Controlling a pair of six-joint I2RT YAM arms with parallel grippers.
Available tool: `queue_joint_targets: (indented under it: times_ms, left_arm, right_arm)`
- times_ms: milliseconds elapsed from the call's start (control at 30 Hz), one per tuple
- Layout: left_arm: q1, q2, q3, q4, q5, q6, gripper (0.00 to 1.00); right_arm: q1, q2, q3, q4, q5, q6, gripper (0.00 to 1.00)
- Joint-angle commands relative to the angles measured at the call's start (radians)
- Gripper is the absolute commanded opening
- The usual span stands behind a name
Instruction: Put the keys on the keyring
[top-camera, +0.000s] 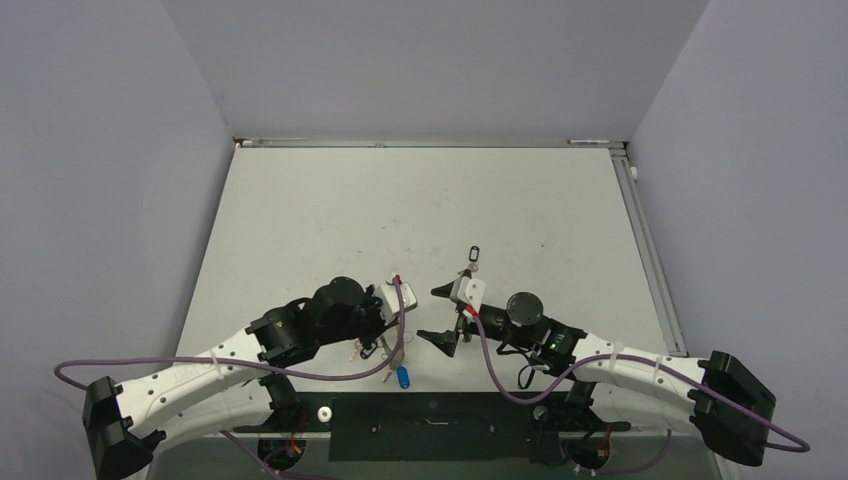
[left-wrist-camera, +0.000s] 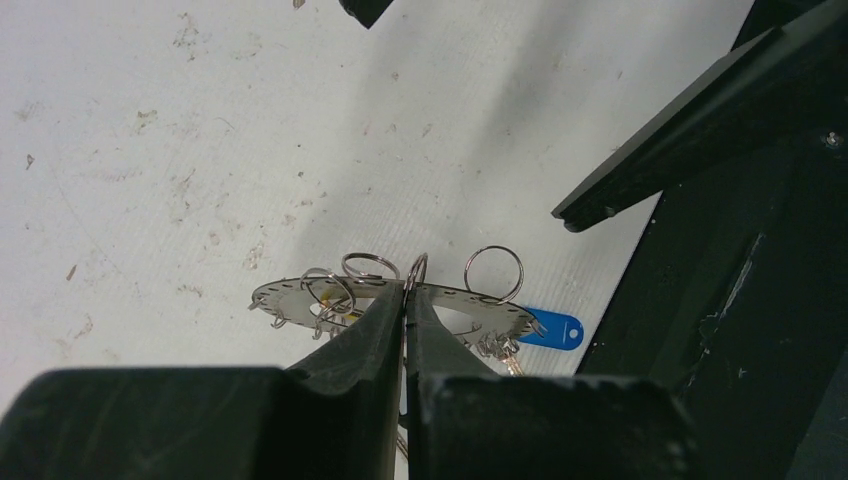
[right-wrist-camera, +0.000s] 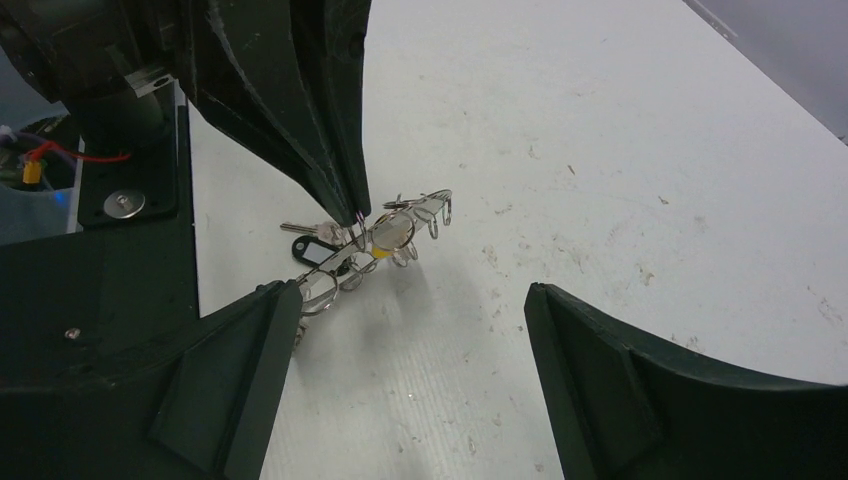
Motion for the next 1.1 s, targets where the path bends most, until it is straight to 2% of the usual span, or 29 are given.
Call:
queue_joint_targets:
  times_ms: [0, 367, 800, 1067]
  left_arm:
    - [0.004, -0.035, -0.010, 0.052, 0.030, 0.010, 0.00]
    - [0.003, -0.064, -0.021, 0.051, 0.071, 0.002, 0.00]
    - [0.002, -0.070, -0.024, 0.048, 0.083, -0.004, 0.00]
    - [0.004, -0.065, -0.024, 0.048, 0.086, -0.007, 0.00]
  right_arm:
    - [0.008, 0.032, 0.006, 0.097, -0.017, -0.050, 0.81]
    - [0.031, 0.083, 0.044, 0.115, -0.118, -0.039, 0.58]
    - [0.050, 0.165, 0.091, 0.130, -0.126, -0.052, 0.43]
    - [0.052, 0.220, 0.106, 0.153, -0.133, -0.067, 0.37]
